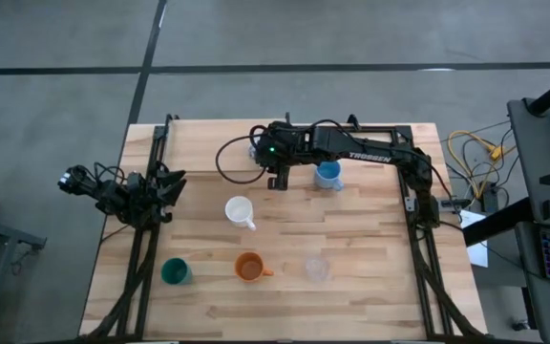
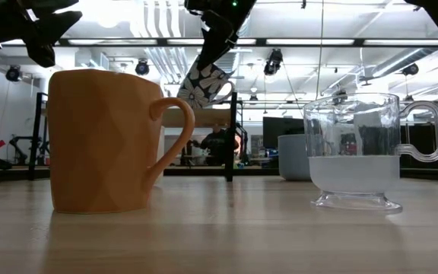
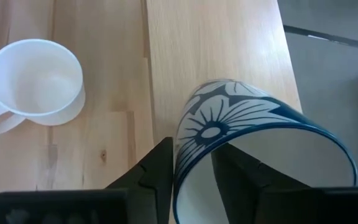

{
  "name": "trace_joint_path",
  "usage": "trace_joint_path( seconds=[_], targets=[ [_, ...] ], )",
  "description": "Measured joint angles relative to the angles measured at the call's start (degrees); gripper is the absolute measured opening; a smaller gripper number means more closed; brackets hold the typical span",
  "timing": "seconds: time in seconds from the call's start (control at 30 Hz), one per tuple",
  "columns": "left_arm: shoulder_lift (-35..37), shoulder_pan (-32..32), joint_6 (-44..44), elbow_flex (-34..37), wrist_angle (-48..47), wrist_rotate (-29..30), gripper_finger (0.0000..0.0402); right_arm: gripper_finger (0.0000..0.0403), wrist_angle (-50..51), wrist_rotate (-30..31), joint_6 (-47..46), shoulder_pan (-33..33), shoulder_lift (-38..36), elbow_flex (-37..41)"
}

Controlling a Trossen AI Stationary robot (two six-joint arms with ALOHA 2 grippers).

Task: Stack small to large cups/mugs on shelf
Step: Put the blue patterned mug on the shelf

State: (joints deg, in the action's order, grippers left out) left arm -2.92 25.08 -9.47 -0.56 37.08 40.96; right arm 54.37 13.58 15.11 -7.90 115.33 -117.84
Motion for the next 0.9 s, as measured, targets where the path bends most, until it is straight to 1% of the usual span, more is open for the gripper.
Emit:
trace_joint_path(
  seconds=[0.23, 0.53, 0.9],
  targets=[
    [0.02, 0.0, 0.0, 0.0, 0.0, 0.01, 0.0122, 0.0118, -1.47, 0.02, 0.54, 0.0, 0.02, 0.0],
    [0.02, 0.0, 0.0, 0.0, 0.0, 0.01, 0.0122, 0.0142, -2.84, 0.63, 1.39, -0.34, 0.11, 0.0],
    [0.0, 0.0, 0.0, 0.0, 0.0, 0.01, 0.0122, 0.0146, -4.2, 1.46, 1.89, -1.77, 0.11, 0.0]
  ],
)
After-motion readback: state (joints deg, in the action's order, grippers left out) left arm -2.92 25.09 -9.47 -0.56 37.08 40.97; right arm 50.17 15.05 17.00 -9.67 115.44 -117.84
